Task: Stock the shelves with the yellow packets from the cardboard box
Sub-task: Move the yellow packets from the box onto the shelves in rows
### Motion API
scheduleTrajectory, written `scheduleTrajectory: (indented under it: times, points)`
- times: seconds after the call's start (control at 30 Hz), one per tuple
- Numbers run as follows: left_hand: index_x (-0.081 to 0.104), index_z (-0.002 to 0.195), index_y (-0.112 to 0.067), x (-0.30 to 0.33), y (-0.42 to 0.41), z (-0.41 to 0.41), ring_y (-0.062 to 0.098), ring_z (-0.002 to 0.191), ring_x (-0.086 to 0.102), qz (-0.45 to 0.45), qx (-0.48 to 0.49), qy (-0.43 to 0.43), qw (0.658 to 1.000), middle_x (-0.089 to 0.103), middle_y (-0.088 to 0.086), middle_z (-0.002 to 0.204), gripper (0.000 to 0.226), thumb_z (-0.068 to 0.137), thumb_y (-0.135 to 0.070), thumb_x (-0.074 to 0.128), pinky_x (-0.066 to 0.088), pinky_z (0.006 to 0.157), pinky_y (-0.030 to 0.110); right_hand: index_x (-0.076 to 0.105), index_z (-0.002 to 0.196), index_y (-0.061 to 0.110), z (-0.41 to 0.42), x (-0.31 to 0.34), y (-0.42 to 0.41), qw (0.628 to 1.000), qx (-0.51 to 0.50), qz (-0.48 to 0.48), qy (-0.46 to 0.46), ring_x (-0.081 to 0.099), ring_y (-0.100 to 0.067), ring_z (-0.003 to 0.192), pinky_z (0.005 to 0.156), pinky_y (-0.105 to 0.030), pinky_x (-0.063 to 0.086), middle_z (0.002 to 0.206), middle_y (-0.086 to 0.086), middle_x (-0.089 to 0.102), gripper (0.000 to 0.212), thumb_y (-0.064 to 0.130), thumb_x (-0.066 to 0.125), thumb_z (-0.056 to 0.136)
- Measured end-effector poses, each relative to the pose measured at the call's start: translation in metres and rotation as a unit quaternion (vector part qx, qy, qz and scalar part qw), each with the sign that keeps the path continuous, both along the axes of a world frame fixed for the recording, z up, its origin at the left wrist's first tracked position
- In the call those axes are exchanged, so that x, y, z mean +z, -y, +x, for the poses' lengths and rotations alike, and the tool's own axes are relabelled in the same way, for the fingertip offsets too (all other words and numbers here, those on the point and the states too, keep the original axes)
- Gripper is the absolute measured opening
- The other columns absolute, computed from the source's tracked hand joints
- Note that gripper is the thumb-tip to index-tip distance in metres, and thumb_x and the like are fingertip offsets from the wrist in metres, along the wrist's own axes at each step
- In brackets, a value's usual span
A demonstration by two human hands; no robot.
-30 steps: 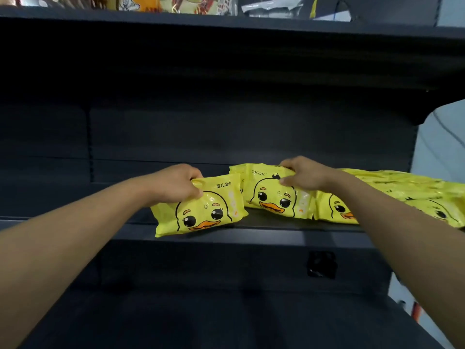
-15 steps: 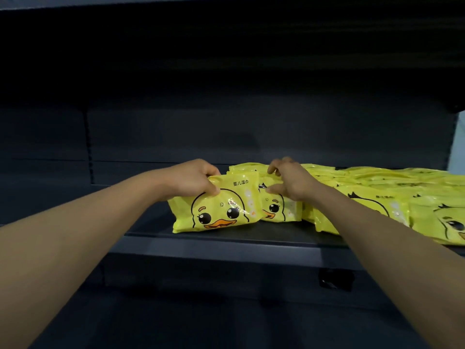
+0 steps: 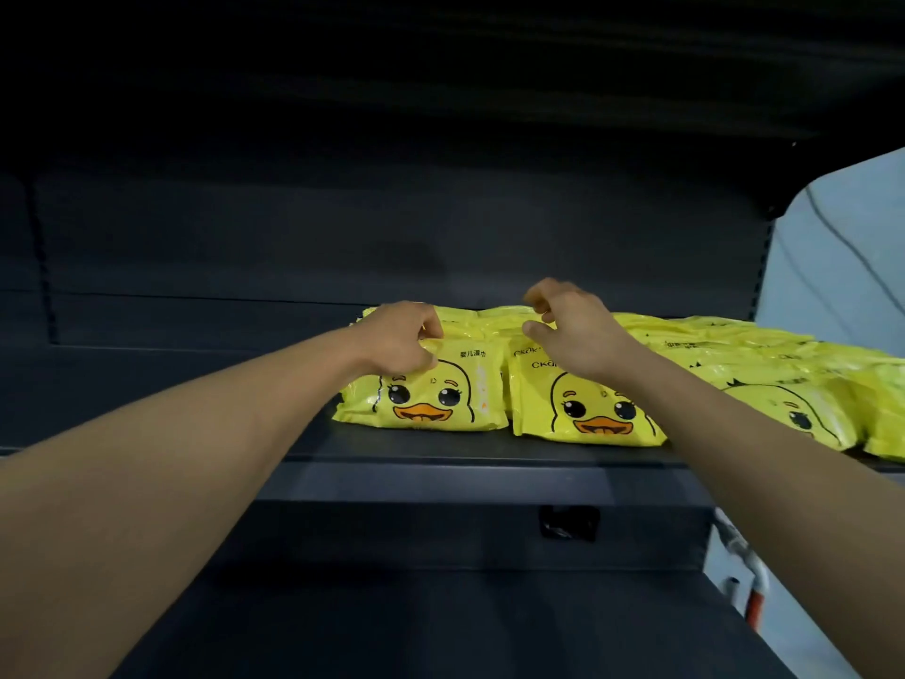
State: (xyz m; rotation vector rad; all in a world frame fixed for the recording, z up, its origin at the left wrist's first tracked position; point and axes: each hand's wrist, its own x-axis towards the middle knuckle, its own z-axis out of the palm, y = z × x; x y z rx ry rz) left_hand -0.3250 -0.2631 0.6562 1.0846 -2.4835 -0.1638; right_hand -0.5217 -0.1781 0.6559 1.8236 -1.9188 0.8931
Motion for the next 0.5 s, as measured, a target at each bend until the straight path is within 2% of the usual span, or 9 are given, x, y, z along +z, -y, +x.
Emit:
scheduleTrajectory:
  times: [0.07, 0.17, 0.5]
  points:
    - [0.054, 0.121, -0.020, -0.004, 0.000, 0.000, 0.021, 0.117, 0.042, -0.061, 0.014, 0.004, 0.998, 0.049, 0.003, 0.123, 0.039, 0.084, -0.025, 0.067, 0.041, 0.099, 0.037, 0.047, 0.128, 0.014, 0.001, -0.002, -0.003, 1.000, 0.001, 0.005, 0.005, 0.052, -0.021, 0.114, 0.091, -0.031, 0.044, 0.127, -0.008, 0.051, 0.038, 0.025, 0.056, 0.093]
    - [0.052, 0.121, -0.021, -0.004, -0.006, 0.009, 0.022, 0.122, 0.039, -0.112, 0.025, 0.006, 0.993, 0.048, 0.003, 0.125, 0.039, 0.085, -0.028, 0.066, 0.041, 0.100, 0.044, 0.046, 0.129, 0.015, 0.006, -0.006, -0.008, 1.000, 0.001, 0.015, 0.007, 0.052, -0.021, 0.116, 0.093, -0.031, 0.044, 0.130, -0.007, 0.049, 0.043, 0.027, 0.060, 0.090]
    - [0.051, 0.121, -0.021, -0.003, -0.034, 0.091, 0.023, 0.118, 0.045, -0.104, 0.051, 0.021, 0.993, 0.050, 0.003, 0.122, 0.039, 0.084, -0.026, 0.066, 0.044, 0.097, 0.043, 0.047, 0.130, 0.013, 0.071, -0.006, -0.037, 0.999, 0.011, 0.031, -0.017, 0.051, -0.021, 0.116, 0.093, -0.030, 0.041, 0.130, -0.007, 0.050, 0.048, 0.029, 0.063, 0.087]
